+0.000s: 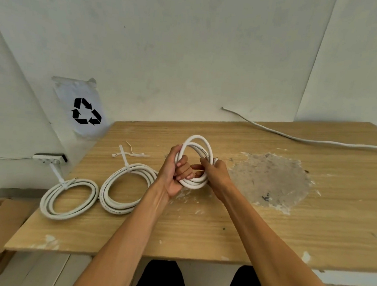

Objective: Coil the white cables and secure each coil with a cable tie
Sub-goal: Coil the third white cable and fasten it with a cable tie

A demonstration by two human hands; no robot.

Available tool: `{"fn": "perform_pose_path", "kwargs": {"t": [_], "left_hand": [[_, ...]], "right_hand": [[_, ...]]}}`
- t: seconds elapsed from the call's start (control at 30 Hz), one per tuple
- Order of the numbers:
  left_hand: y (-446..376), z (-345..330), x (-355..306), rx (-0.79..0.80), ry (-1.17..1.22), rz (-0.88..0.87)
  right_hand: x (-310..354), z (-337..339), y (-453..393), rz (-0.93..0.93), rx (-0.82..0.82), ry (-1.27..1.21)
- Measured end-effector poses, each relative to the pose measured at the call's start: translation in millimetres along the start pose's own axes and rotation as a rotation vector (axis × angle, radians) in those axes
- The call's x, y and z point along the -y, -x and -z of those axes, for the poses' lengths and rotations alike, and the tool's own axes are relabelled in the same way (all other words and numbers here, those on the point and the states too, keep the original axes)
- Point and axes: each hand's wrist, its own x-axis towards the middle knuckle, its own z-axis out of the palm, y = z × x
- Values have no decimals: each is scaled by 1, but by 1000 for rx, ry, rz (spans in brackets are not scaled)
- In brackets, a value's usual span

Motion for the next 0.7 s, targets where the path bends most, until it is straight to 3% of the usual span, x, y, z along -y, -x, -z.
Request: {"fn": "perform_pose_path", "kwargs": {"t": [0.13,0.47,0.7], "left_hand": [[10,4,0,8,-87,66],[0,28,-2,-217,-98,126],[-19,29,-24,-145,-250,155]], "right_hand": [[-10,2,5,66,17,149],[-12,-2,-1,285,-7,549],[5,5,-32,414,24,735]]}}
